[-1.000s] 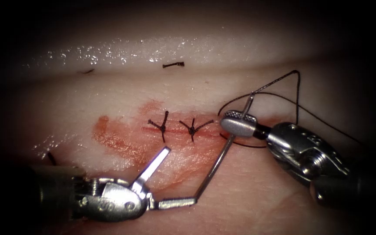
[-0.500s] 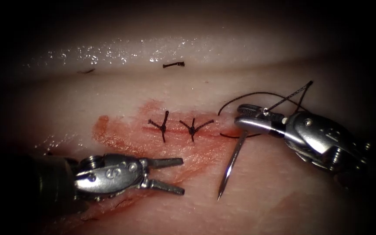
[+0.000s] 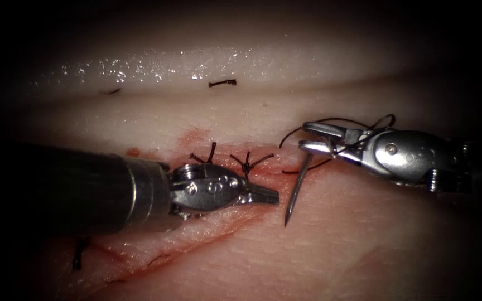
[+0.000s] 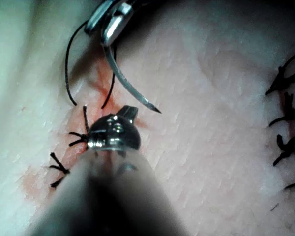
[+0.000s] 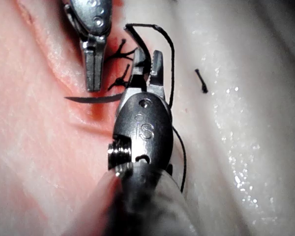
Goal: Wound Closure
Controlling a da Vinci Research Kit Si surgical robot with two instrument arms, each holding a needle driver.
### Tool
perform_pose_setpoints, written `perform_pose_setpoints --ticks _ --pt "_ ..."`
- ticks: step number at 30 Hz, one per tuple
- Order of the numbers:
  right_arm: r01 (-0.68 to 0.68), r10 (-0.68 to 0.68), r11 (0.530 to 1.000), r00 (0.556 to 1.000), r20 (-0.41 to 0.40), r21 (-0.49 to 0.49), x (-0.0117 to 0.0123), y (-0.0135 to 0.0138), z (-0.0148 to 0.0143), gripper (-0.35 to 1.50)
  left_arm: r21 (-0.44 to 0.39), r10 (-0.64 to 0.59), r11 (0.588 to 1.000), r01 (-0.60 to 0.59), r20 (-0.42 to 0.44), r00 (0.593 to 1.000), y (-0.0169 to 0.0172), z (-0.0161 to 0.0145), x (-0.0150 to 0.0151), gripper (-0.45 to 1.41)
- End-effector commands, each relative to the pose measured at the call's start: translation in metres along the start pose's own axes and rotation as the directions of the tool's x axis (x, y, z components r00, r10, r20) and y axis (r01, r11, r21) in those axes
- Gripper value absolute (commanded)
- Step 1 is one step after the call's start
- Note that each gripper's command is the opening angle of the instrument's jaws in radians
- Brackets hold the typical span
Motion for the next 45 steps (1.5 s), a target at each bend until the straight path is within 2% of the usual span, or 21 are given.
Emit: perform_pose_setpoints --ticks 1,2,5,15,19,29,37,40,45 --pt "0.014 -0.014 1.0 1.0 0.0 0.001 -0.0003 0.0002 0.0008 -0.35 0.014 0.01 1.0 -0.01 0.002 1.0 -0.0004 0.001 0.0 -0.45" --pt "0.02 -0.02 1.0 1.0 0.001 0.001 -0.0003 0.0002 0.0006 -0.35 0.045 0.01 0.999 -0.011 0.013 1.0 -0.001 0.0015 0.0 -0.45" --pt "0.032 -0.032 0.999 0.999 0.0 0.004 -0.0003 0.0002 0.0003 -0.35 0.066 0.017 0.998 -0.02 0.042 0.999 -0.0017 0.0022 -0.0004 -0.45" --pt "0.05 -0.05 0.999 0.999 0.003 0.002 -0.0003 0.0002 0.0002 -0.35 0.084 0.029 0.996 -0.039 0.126 0.992 -0.0038 0.0049 -0.0021 -0.45" --pt "0.062 -0.062 0.998 0.998 0.004 0.002 -0.0004 0.0002 0.0002 -0.35 0.089 0.03 0.995 -0.042 0.131 0.991 -0.0047 0.0051 -0.0026 -0.45" --pt "0.105 -0.105 0.994 0.994 0.009 -0.006 -0.0007 0.0004 0.0011 -0.35 0.122 0.023 0.991 -0.049 0.203 0.979 -0.0075 0.0058 -0.0042 -0.45" --pt "0.164 -0.164 0.986 0.986 0.014 -0.011 -0.0013 0.0013 0.002 -0.35 0.106 0.036 0.991 -0.076 0.337 0.941 -0.0081 0.007 -0.0061 -0.45" --pt "0.189 -0.189 0.982 0.982 0.019 -0.014 -0.0019 0.0021 0.0023 -0.35 0.082 0.046 0.993 -0.087 0.406 0.913 -0.0077 0.0076 -0.0072 -0.45" --pt "0.217 -0.216 0.976 0.976 0.031 -0.023 -0.0027 0.0028 0.0026 -0.35 0.06 0.054 0.994 -0.092 0.462 0.885 -0.0075 0.0076 -0.0078 -0.45"
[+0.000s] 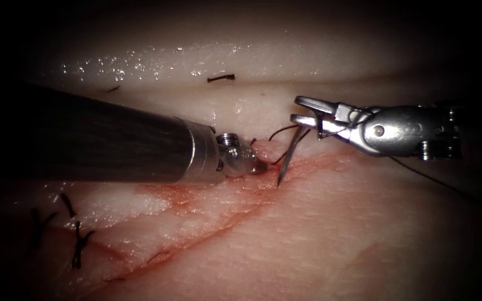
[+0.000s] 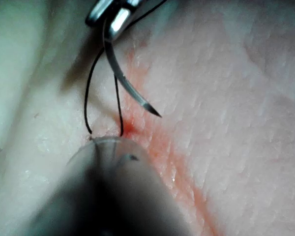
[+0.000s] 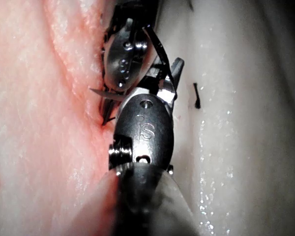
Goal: Wound Closure
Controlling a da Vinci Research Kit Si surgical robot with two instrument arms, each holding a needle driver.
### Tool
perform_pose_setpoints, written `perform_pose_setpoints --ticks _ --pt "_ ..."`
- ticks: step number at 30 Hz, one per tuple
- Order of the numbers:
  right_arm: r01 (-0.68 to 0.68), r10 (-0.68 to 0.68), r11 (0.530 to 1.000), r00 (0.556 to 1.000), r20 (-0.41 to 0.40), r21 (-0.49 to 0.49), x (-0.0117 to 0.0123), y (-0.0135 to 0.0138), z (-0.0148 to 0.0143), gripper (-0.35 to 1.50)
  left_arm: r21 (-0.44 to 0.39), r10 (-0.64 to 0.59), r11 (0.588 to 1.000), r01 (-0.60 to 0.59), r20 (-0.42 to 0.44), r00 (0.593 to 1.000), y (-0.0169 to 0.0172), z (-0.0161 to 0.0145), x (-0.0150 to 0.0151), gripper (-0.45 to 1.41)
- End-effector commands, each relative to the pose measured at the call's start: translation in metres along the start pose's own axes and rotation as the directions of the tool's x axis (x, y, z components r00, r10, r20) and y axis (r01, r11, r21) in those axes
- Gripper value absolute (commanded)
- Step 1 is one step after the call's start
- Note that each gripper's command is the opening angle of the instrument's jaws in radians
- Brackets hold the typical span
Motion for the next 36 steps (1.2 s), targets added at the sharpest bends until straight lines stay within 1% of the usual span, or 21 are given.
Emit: perform_pose_setpoints --ticks 1,4,6,7,10,12,13,14,16,17,18,20,25,30,33,36 --pt "0.014 -0.014 1.0 1.0 -0.001 -0.002 -0.0008 0.0003 0.0011 -0.35 -0.003 0.004 1.0 -0.004 0.008 1.0 -0.0001 0.0007 0.0004 -0.45" --pt "0.036 -0.036 0.999 0.999 -0.003 -0.004 -0.0016 0.0 0.0014 -0.35 -0.015 0.008 1.0 -0.008 0.026 1.0 -0.0001 0.0006 0.0003 -0.45" --pt "0.044 -0.044 0.999 0.999 -0.004 -0.006 -0.0022 -0.0004 0.0014 -0.35 -0.034 0.011 0.999 -0.01 0.027 1.0 0.0 0.0005 0.0003 -0.45" --pt "0.054 -0.054 0.998 0.999 -0.003 -0.01 -0.0029 -0.0009 0.0015 -0.35 -0.043 0.012 0.999 -0.011 0.024 1.0 0.0001 0.0005 0.0003 -0.45" --pt "0.064 -0.064 0.998 0.998 -0.002 -0.014 -0.0036 -0.0012 0.0016 -0.35 -0.053 0.014 0.999 -0.013 0.021 1.0 0.0003 0.0004 0.0002 -0.45" --pt "0.071 -0.071 0.997 0.997 0.002 -0.02 -0.0042 -0.0014 0.0018 -0.35 -0.061 0.015 0.998 -0.013 0.019 1.0 0.0005 0.0002 0.0002 -0.25" --pt "0.083 -0.083 0.996 0.997 0.003 -0.023 -0.0048 -0.0016 0.0021 -0.35 -0.067 0.015 0.998 -0.013 0.018 1.0 0.0006 -0.0001 0.0003 -0.1" --pt "0.083 -0.083 0.996 0.997 0.003 -0.023 -0.0048 -0.0016 0.0021 -0.35 -0.067 0.015 0.998 -0.013 0.018 1.0 0.0006 -0.0001 0.0003 -0.1" --pt "0.097 -0.097 0.995 0.995 0.003 -0.028 -0.0051 -0.0018 0.0023 -0.35 -0.07 0.014 0.997 -0.012 0.017 1.0 0.0007 -0.0004 0.0004 -0.01" --pt "0.113 -0.113 0.993 0.994 0.008 -0.026 -0.0055 -0.002 0.0026 -0.35 -0.073 0.012 0.997 -0.011 0.017 1.0 0.0008 -0.0007 0.0005 0.1" --pt "0.113 -0.113 0.993 0.994 0.008 -0.026 -0.0055 -0.002 0.0026 -0.35 -0.073 0.012 0.997 -0.011 0.017 1.0 0.0008 -0.0007 0.0005 0.1" --pt "0.128 -0.128 0.991 0.992 0.016 -0.024 -0.006 -0.0023 0.0029 -0.35 -0.076 0.023 0.997 -0.021 0.016 1.0 0.0009 -0.001 0.0007 0.19" --pt "0.147 -0.147 0.989 0.989 0.025 -0.022 -0.0063 -0.0026 0.0032 -0.35 -0.076 0.021 0.997 -0.02 0.016 1.0 0.0009 -0.0009 0.0008 0.26" --pt "0.208 -0.207 0.978 0.977 0.047 -0.025 -0.0065 -0.0023 0.0032 -0.35 -0.076 0.027 0.997 -0.026 0.015 1.0 0.0011 -0.001 0.0009 0.27" --pt "0.194 -0.194 0.981 0.98 0.05 -0.009 -0.0069 -0.0028 0.0032 -0.35 -0.078 0.026 0.997 -0.025 0.015 1.0 0.0013 -0.0012 0.001 0.27" --pt "0.185 -0.187 0.982 0.98 0.067 0.031 -0.0075 -0.0038 0.0032 -0.35 -0.082 0.025 0.996 -0.024 0.014 1.0 0.0013 -0.0015 0.0011 0.26"
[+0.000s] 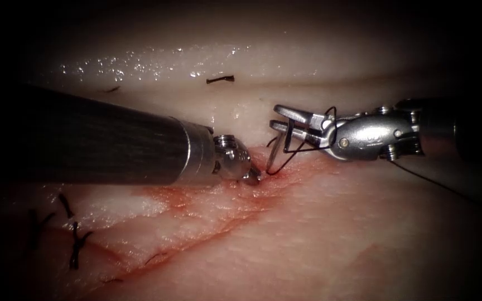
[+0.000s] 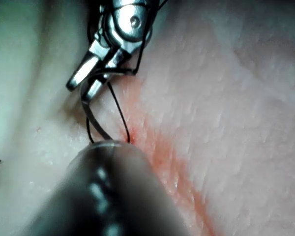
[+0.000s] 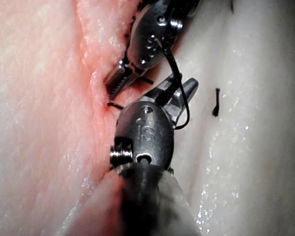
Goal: Wound Closure
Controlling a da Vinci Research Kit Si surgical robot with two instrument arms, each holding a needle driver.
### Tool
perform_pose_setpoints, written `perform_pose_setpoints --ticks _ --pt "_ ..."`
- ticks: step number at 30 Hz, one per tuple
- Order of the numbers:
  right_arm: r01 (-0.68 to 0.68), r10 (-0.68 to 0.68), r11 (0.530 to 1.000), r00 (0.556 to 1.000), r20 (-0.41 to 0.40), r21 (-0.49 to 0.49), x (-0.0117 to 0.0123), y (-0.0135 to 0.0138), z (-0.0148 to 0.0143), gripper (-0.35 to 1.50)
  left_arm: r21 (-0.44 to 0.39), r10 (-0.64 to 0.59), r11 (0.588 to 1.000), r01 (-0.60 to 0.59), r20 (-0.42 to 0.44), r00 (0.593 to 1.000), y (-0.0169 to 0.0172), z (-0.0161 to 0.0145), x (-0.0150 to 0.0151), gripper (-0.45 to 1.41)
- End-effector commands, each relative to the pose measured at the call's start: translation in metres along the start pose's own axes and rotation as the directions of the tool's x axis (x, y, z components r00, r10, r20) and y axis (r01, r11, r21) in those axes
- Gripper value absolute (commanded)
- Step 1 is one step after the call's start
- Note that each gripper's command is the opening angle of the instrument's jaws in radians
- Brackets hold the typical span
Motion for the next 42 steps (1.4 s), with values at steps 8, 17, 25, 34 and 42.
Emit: perform_pose_setpoints --ticks 8,17,25,34,42 --pt "-0.041 0.04 0.998 0.999 0.023 0.054 -0.0015 -0.0026 0.0011 -0.35 0.008 0.0 1.0 0.0 -0.016 1.0 -0.0005 -0.0007 0.001 0.22" --pt "-0.095 0.094 0.994 0.995 0.02 0.058 -0.0009 -0.0016 0.001 -0.35 0.061 0.008 0.998 -0.004 -0.072 0.997 0.0002 -0.0037 0.0015 0.19" --pt "-0.25 0.249 0.966 0.968 0.014 0.064 -0.0015 -0.0002 0.0013 -0.35 0.134 0.038 0.991 -0.024 -0.105 0.994 0.0047 -0.0059 0.0014 0.07" --pt "-0.358 0.357 0.927 0.934 0.021 0.11 -0.0026 0.001 0.0016 -0.35 0.158 0.067 0.986 -0.045 -0.132 0.989 0.0098 -0.0044 0.002 0.04" --pt "-0.415 0.411 0.898 0.91 0.058 0.147 -0.003 0.0019 0.0019 -0.35 0.173 0.065 0.984 -0.038 -0.153 0.986 0.0094 -0.0029 0.0033 0.04"
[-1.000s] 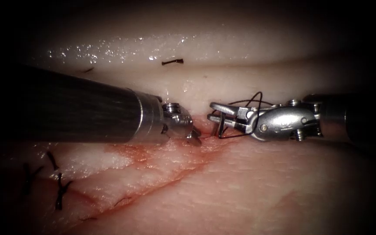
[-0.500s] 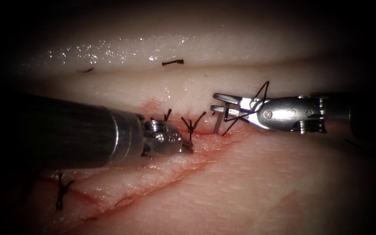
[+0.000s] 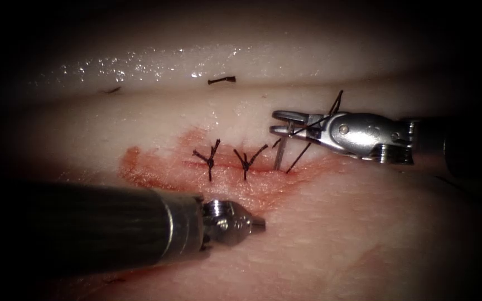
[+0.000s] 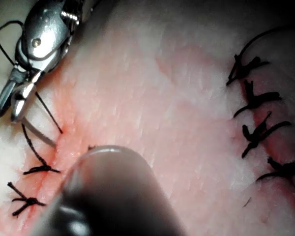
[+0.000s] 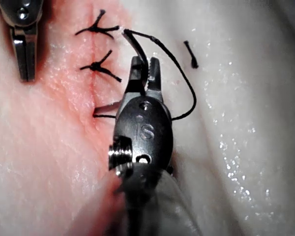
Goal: Wound Closure
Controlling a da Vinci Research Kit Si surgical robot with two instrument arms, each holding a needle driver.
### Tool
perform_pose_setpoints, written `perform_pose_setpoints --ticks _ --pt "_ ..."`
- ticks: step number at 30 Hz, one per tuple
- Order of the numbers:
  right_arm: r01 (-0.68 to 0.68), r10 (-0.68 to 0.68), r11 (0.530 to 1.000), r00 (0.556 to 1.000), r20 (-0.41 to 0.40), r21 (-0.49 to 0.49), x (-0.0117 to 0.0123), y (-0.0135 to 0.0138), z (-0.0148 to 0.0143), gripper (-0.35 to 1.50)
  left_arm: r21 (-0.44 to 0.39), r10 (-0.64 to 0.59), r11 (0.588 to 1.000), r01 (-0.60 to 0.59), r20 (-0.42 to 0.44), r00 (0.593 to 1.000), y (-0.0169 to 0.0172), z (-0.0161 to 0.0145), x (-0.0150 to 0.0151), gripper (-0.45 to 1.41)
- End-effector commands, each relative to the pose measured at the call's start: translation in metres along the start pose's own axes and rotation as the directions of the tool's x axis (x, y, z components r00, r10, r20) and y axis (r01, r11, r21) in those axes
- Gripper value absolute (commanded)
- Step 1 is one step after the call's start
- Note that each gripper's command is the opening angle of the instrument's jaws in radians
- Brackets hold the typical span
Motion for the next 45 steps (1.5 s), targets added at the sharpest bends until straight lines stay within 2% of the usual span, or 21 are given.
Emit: perform_pose_setpoints --ticks 1,15,30,45 --pt "0.001 -0.001 1.0 1.0 0.0 0.002 0.0 0.0006 0.001 -0.35 0.0 -0.001 1.0 0.001 -0.007 1.0 -0.0003 0.0014 0.0005 0.04" --pt "-0.056 0.056 0.998 0.998 -0.003 0.005 0.0005 0.0017 0.0011 -0.35 0.003 0.017 1.0 -0.017 -0.017 1.0 -0.0011 0.0043 -0.0013 0.04" --pt "-0.097 0.096 0.995 0.995 0.013 0.038 0.0008 0.0027 0.0013 -0.35 -0.002 0.025 1.0 -0.025 -0.022 0.999 -0.0006 0.0047 -0.002 0.02" --pt "-0.273 0.272 0.961 0.962 0.039 0.048 0.0009 0.0026 0.0024 -0.35 -0.003 0.039 0.999 -0.039 -0.024 0.999 -0.001 0.005 -0.0027 0.02"
